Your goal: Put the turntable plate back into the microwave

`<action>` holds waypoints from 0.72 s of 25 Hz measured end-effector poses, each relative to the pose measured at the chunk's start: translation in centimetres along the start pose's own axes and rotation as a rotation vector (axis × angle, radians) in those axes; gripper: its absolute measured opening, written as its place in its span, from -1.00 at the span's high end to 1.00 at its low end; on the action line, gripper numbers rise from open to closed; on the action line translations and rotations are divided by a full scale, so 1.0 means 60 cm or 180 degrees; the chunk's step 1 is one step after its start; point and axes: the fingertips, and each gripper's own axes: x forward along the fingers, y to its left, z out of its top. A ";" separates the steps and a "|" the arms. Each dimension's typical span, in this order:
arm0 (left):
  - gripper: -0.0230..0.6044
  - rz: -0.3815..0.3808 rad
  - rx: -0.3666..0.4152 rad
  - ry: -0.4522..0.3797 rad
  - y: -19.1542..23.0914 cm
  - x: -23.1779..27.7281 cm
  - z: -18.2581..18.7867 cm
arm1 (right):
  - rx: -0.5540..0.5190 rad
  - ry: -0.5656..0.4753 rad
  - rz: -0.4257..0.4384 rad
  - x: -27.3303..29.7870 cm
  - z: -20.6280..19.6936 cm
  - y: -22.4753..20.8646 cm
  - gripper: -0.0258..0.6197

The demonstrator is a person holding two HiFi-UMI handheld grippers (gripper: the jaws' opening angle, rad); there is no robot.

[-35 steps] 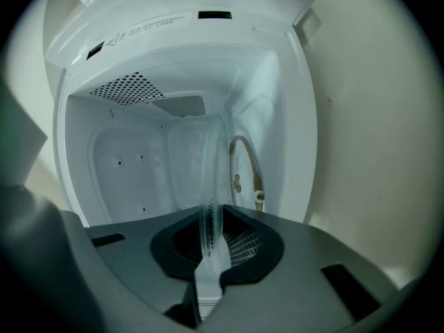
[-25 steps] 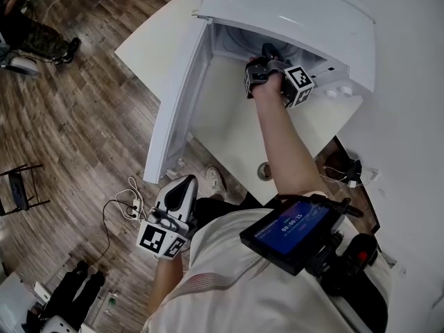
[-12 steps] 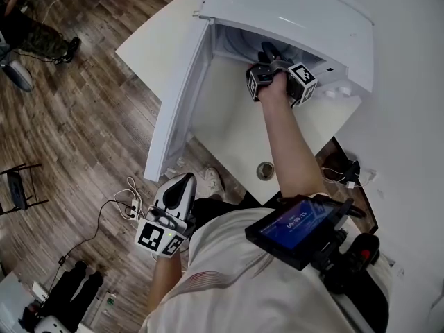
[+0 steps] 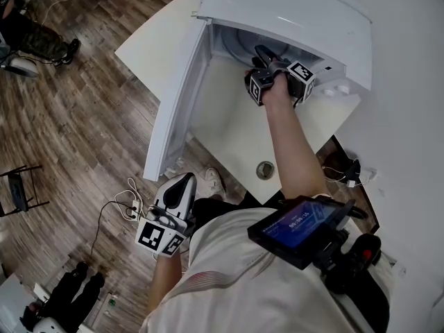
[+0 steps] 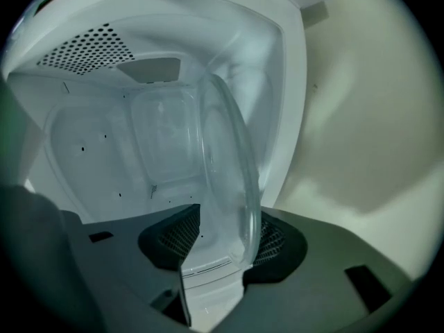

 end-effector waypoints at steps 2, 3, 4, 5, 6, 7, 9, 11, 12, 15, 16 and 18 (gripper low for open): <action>0.89 0.0000 -0.0004 0.0002 0.000 0.000 -0.001 | -0.0007 0.0066 -0.0006 -0.001 -0.007 -0.003 0.36; 0.89 -0.0001 -0.0008 0.0000 -0.001 0.000 -0.002 | -0.0011 0.0092 -0.0022 -0.002 -0.010 -0.006 0.36; 0.89 -0.0005 -0.0012 0.0000 -0.001 0.000 -0.003 | -0.0009 0.0109 -0.0039 -0.002 -0.012 -0.011 0.36; 0.89 -0.0010 -0.0015 0.0003 -0.003 0.000 -0.004 | -0.0005 0.0115 -0.0052 -0.003 -0.013 -0.016 0.36; 0.89 -0.0016 -0.0015 0.0008 -0.004 0.001 -0.005 | -0.0002 0.0114 -0.0055 -0.004 -0.013 -0.020 0.36; 0.89 -0.0020 -0.0015 0.0012 -0.005 0.001 -0.005 | -0.0005 0.0111 -0.0050 -0.004 -0.013 -0.022 0.36; 0.89 -0.0023 -0.0014 0.0016 -0.006 0.001 -0.007 | -0.0029 0.0120 -0.0038 -0.002 -0.013 -0.022 0.36; 0.89 -0.0017 -0.0020 0.0020 -0.006 -0.001 -0.008 | -0.0044 0.0147 -0.0039 0.000 -0.014 -0.023 0.36; 0.89 -0.0013 -0.0022 0.0023 -0.006 -0.002 -0.009 | -0.0039 0.0160 -0.0040 0.000 -0.014 -0.025 0.36; 0.89 -0.0009 -0.0026 0.0027 -0.006 -0.003 -0.011 | -0.0037 0.0192 -0.0037 0.002 -0.013 -0.030 0.36; 0.89 -0.0011 -0.0027 0.0027 -0.006 -0.003 -0.012 | -0.0051 0.0208 -0.0044 0.003 -0.013 -0.032 0.36; 0.89 -0.0016 -0.0027 0.0028 -0.008 -0.003 -0.015 | -0.0072 0.0255 -0.0062 0.004 -0.015 -0.038 0.36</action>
